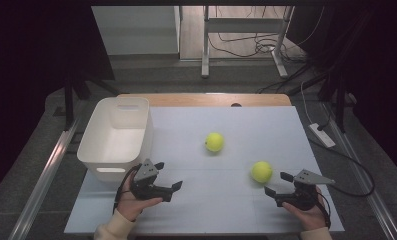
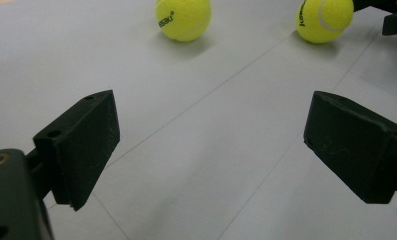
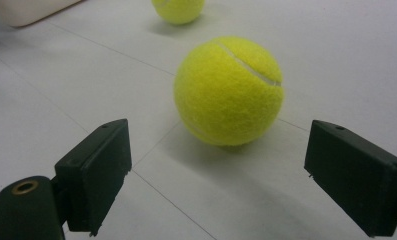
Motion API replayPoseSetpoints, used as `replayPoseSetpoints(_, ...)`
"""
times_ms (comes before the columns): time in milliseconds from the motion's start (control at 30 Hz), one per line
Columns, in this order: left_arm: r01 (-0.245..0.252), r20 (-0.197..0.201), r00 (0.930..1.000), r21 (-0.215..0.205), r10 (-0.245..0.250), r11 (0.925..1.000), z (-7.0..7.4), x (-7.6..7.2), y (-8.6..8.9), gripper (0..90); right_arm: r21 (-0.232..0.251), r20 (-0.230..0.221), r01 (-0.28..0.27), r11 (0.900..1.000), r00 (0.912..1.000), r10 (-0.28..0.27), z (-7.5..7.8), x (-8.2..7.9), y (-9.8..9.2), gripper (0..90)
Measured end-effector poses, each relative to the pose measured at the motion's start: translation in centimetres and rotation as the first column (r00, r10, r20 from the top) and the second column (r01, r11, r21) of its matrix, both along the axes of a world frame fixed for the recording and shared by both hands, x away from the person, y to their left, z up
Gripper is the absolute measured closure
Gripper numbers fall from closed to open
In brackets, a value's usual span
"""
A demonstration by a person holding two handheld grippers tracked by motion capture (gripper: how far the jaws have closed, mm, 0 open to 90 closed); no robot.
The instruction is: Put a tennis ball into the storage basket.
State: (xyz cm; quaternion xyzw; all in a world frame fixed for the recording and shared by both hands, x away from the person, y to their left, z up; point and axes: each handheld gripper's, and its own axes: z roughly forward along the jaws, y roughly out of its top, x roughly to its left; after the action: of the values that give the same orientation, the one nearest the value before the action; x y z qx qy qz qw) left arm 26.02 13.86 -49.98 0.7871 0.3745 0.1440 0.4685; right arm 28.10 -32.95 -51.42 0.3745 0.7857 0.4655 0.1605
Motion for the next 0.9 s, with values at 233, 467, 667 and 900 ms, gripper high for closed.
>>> replayPoseSetpoints(233,-0.002,-0.018,0.9998,-0.005,0.002,1.0000,0.1,0.4,-0.3,8.4,-0.001,0.004,-0.001,1.000,1.0000,0.001,0.0,0.1,0.2,11.6)
replayPoseSetpoints(467,-0.006,-0.024,0.9997,-0.009,0.005,0.9999,0.4,0.8,-0.4,8.4,-0.006,0.006,-0.004,1.000,1.0000,0.004,0.0,0.1,0.3,11.7)
replayPoseSetpoints(667,0.003,-0.025,0.9997,-0.005,-0.003,1.0000,1.0,1.6,-1.2,8.3,-0.005,0.002,-0.001,1.000,1.0000,0.001,0.0,0.1,0.2,11.7)
replayPoseSetpoints(900,0.022,-0.022,0.9995,0.000,-0.022,0.9998,1.3,2.2,-1.9,8.0,-0.008,0.005,-0.003,1.000,1.0000,0.003,0.0,0.2,0.3,11.7)
